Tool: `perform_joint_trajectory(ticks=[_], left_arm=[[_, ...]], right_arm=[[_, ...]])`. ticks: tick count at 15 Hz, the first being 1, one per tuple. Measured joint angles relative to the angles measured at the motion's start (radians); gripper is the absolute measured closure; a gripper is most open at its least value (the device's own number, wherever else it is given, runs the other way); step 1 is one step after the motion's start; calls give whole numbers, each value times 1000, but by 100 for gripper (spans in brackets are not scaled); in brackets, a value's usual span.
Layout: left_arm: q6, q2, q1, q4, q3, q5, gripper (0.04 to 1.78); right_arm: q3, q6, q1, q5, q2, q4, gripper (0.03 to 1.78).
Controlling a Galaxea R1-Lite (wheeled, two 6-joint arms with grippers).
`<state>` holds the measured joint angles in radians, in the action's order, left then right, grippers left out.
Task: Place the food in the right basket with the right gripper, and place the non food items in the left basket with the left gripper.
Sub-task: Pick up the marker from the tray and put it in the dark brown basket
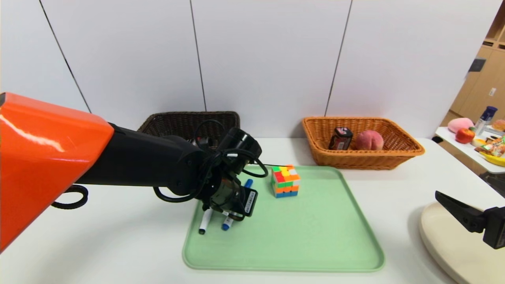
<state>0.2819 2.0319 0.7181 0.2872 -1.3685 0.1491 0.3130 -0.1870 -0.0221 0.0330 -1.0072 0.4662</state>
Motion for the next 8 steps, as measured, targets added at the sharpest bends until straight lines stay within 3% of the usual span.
perform_joint_trajectory(ticks=[8], left_arm=[[-9, -83, -7, 2, -41, 19, 166]], right_arm=[[-3, 2, 0, 0, 0, 0, 11]])
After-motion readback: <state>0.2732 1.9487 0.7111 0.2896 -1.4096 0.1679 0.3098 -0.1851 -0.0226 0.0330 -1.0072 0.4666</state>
